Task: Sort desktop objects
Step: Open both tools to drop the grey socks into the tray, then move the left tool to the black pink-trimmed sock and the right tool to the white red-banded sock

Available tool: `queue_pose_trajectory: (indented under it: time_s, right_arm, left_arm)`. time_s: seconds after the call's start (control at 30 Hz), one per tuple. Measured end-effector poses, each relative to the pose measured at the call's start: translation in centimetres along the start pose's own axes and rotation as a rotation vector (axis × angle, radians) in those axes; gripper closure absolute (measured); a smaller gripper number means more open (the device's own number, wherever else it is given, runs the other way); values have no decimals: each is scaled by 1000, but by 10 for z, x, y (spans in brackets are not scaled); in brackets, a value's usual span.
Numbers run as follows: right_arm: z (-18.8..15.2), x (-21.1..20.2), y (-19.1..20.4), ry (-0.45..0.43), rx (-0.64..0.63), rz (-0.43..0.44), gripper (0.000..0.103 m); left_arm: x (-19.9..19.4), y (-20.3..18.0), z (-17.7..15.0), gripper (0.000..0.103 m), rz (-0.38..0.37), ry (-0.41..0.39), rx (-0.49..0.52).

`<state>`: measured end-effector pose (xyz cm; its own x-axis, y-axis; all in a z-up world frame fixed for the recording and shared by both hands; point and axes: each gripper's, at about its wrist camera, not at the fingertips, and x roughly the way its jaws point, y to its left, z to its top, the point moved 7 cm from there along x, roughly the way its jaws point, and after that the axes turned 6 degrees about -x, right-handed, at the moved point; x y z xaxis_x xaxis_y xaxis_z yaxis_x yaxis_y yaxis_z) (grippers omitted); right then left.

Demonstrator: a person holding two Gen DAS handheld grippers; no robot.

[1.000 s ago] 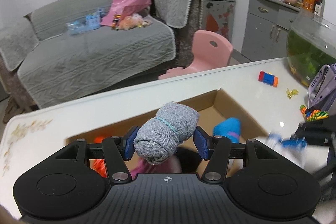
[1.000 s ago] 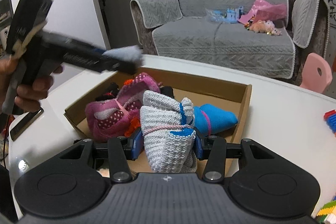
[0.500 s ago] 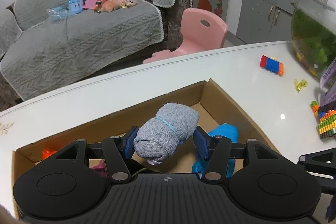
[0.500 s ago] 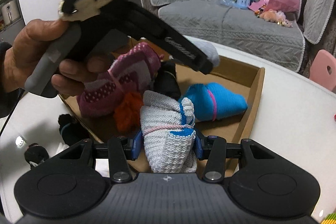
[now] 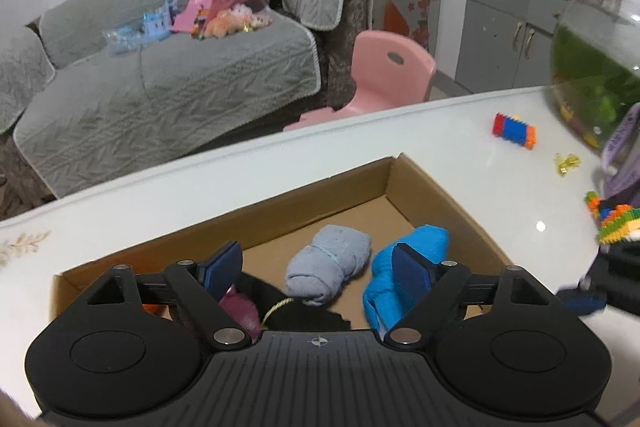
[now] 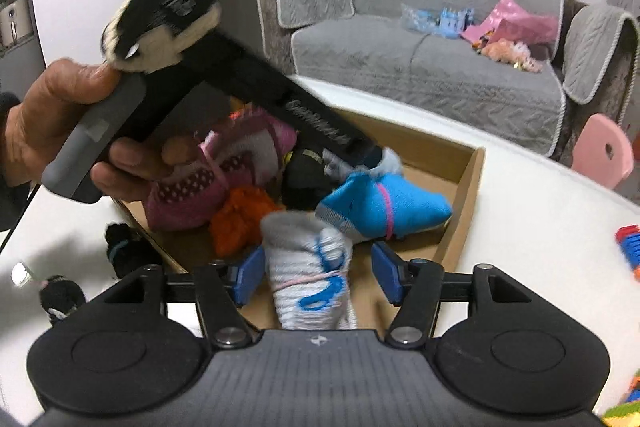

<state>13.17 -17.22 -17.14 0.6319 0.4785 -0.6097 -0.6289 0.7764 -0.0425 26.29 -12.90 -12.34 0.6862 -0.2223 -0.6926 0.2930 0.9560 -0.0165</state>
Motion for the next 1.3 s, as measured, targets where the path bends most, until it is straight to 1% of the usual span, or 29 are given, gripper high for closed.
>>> queue_pose_trajectory:
  time_s: [0.13, 0.2, 0.3, 0.33, 0.37, 0.47, 0.53, 0.63, 0.73, 0.8, 0.87, 0.93, 1.07, 1.17, 1.3]
  right_arm:
    - [2, -24, 4, -40, 6, -13, 45]
    - [3, -32, 4, -56, 9, -17, 41]
    - [0, -45, 10, -78, 26, -15, 38]
    - [0, -47, 6, -84, 28, -15, 36]
    - [-3, -52, 10, -91, 27, -17, 32]
    - [-15, -64, 22, -96, 26, -5, 32]
    - [-26, -72, 32, -93, 29, -20, 32]
    - [-40, -79, 39, -101, 71, -31, 32]
    - [-53, -86, 50, -119, 101, -21, 31]
    - [-61, -88, 57, -122, 104, -16, 31]
    - [-66, -88, 64, -117, 100, -18, 31]
    - [-69, -87, 73, -114, 97, 0, 31]
    - [-71, -81, 89, -101, 50, 19, 31]
    - [-75, -70, 96, -71, 19, 0, 31]
    - [-82, -56, 97, -38, 36, -3, 38]
  left_arm:
    - [-34, -2, -6, 15, -23, -43, 2]
    - [-52, 1, -14, 14, -30, -61, -5]
    - [-80, 5, -33, 14, -36, -78, 0]
    - [-88, 6, -39, 14, -39, -83, 2]
    - [-98, 8, -48, 14, -40, -89, 4]
    - [-122, 16, -75, 11, -45, -98, -13]
    - [-136, 20, -95, 11, -53, -105, -24]
    - [-151, 24, -128, 11, -62, -94, -33]
    - [-154, 22, -162, 11, -42, -67, -6]
    - [-152, 20, -177, 11, -34, -46, 2]
    - [-152, 21, -188, 11, -34, -33, 0]
    - [-153, 20, -197, 11, -46, -28, -4]
    - [-145, 16, -204, 11, -47, -15, 3]
    - [-139, 16, -204, 11, -51, -12, -1]
    - [-127, 18, -205, 12, -56, 8, -13]
